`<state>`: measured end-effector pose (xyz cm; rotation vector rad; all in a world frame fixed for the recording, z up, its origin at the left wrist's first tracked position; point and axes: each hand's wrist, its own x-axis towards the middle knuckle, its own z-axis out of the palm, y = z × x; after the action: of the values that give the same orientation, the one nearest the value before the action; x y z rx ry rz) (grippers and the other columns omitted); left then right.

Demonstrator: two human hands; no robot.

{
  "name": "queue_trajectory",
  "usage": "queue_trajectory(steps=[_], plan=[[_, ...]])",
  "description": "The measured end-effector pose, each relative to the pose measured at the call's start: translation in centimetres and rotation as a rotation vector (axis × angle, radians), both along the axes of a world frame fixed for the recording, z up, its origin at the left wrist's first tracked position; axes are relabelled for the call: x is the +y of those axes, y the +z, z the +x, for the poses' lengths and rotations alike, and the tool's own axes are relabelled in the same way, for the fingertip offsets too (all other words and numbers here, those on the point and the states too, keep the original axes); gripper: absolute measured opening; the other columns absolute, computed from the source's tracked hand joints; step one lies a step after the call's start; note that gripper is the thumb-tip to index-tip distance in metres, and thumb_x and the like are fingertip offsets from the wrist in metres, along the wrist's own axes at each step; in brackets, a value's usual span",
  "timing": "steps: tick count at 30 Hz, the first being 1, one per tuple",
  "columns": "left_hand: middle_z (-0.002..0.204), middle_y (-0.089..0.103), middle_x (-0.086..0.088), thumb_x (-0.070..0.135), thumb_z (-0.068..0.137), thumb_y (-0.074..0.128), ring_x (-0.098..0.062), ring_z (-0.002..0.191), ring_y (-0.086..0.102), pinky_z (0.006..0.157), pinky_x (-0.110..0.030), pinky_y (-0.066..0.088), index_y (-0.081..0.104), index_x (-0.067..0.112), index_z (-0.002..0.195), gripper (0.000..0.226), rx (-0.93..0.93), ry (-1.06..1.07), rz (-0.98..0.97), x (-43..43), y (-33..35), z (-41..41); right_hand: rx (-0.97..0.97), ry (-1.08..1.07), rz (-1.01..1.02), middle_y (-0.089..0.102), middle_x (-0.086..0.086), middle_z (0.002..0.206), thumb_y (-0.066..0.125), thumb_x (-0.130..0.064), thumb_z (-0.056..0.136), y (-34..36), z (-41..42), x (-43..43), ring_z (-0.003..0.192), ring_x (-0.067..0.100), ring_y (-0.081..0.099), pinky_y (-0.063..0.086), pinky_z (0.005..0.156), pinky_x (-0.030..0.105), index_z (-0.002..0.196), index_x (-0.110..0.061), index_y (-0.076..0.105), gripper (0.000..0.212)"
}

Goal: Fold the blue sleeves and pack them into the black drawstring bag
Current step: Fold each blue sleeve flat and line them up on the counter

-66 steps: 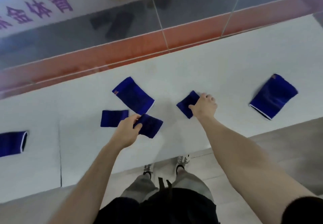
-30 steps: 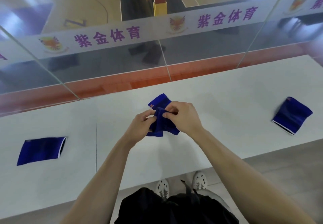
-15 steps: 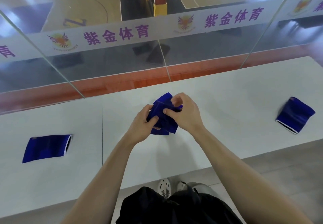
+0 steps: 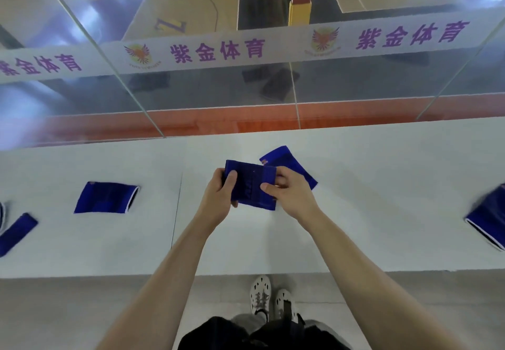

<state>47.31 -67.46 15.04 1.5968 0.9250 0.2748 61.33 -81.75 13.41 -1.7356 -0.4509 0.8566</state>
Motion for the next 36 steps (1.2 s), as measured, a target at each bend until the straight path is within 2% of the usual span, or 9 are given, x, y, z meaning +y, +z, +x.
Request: queue_trajectory(steps=[3, 6, 10, 15, 22, 25, 29, 33, 36], plan=[[0.101, 0.067, -0.004, 0.035, 0.119, 0.044, -0.018, 0.072, 0.06, 0.072, -0.038, 0.055, 0.056, 0.012, 0.119, 0.027, 0.0, 0.079, 0.004, 0.3, -0.6, -2.3, -0.017, 0.029, 0.083, 0.079, -0.003, 0.111, 0.075, -0.023, 0.104, -0.5, -2.2, 1.6, 0.104, 0.017, 0.078, 0.068, 0.087, 0.04, 0.142, -0.04, 0.057, 0.046], [0.113, 0.071, -0.002, 0.033, 0.119, 0.046, -0.017, 0.084, 0.069, 0.078, -0.039, 0.063, 0.058, 0.017, 0.122, 0.02, -0.001, 0.135, -0.009, 0.8, -0.8, -5.0, -0.116, 0.015, 0.074, 0.077, -0.007, 0.108, 0.073, -0.031, 0.105, -0.7, -4.2, 3.0, 0.101, 0.017, 0.075, 0.066, 0.087, 0.041, 0.117, -0.035, 0.066, 0.014], [0.123, 0.074, -0.002, 0.031, 0.118, 0.047, -0.02, 0.108, 0.076, 0.087, -0.041, 0.066, 0.059, 0.021, 0.125, 0.018, -0.019, 0.219, -0.046, 2.1, -1.3, -8.7, -0.148, 0.117, -0.005, 0.074, -0.012, 0.11, 0.073, -0.031, 0.105, -0.6, -6.7, 5.5, 0.099, 0.009, 0.071, 0.057, 0.078, 0.022, 0.111, -0.029, 0.065, 0.01], [0.111, 0.076, 0.003, 0.029, 0.118, 0.049, -0.013, 0.096, 0.075, 0.081, -0.037, 0.063, 0.062, 0.017, 0.122, 0.018, -0.119, 0.338, -0.154, 4.4, -1.6, -13.4, -0.174, 0.197, -0.043, 0.074, -0.015, 0.108, 0.076, -0.026, 0.103, -0.1, -10.2, 9.6, 0.095, 0.005, 0.072, 0.053, 0.073, 0.017, 0.113, -0.021, 0.066, 0.015], [0.115, 0.076, -0.003, 0.028, 0.119, 0.047, -0.015, 0.098, 0.076, 0.08, -0.035, 0.065, 0.061, 0.013, 0.13, 0.023, -0.194, 0.363, -0.12, 11.9, -1.3, -23.5, 0.089, 0.233, -0.064, 0.079, 0.009, 0.112, 0.085, -0.023, 0.095, 0.5, -19.2, 17.9, 0.1, 0.028, 0.081, 0.069, 0.085, 0.042, 0.129, -0.012, 0.064, 0.042], [0.106, 0.077, 0.0, 0.03, 0.117, 0.05, -0.015, 0.085, 0.075, 0.07, -0.03, 0.06, 0.063, 0.017, 0.123, 0.019, 0.054, 0.225, 0.127, 16.6, -0.9, -29.4, -0.051, 0.259, -0.075, 0.084, -0.001, 0.101, 0.084, -0.026, 0.094, 0.7, -23.8, 22.0, 0.098, 0.023, 0.081, 0.068, 0.089, 0.048, 0.11, -0.018, 0.081, 0.018], [0.091, 0.08, 0.006, 0.041, 0.109, 0.064, -0.01, 0.07, 0.074, 0.065, -0.029, 0.057, 0.07, 0.023, 0.105, 0.02, 0.303, 0.237, 0.373, 22.1, -0.4, -36.9, -0.245, 0.274, -0.119, 0.082, -0.01, 0.087, 0.09, -0.037, 0.086, 1.5, -30.9, 27.5, 0.084, 0.012, 0.08, 0.068, 0.084, 0.044, 0.091, -0.025, 0.08, 0.016], [0.088, 0.084, 0.005, 0.045, 0.103, 0.073, -0.017, 0.054, 0.077, 0.059, -0.039, 0.066, 0.073, 0.025, 0.104, 0.021, 0.276, 0.319, 0.342, 25.7, 0.2, -41.4, -0.42, 0.256, -0.15, 0.076, -0.011, 0.077, 0.09, -0.037, 0.085, 2.3, -37.7, 32.1, 0.074, 0.008, 0.073, 0.064, 0.074, 0.037, 0.083, -0.021, 0.075, 0.022], [0.083, 0.084, 0.002, 0.04, 0.1, 0.078, -0.019, 0.057, 0.078, 0.059, -0.043, 0.068, 0.076, 0.023, 0.104, 0.018, 0.182, 0.383, 0.263, 27.8, -0.3, -42.9, -0.473, 0.276, -0.152, 0.074, -0.01, 0.073, 0.089, -0.038, 0.087, 2.7, -40.8, 34.8, 0.07, 0.01, 0.071, 0.062, 0.069, 0.037, 0.082, -0.019, 0.073, 0.025]])
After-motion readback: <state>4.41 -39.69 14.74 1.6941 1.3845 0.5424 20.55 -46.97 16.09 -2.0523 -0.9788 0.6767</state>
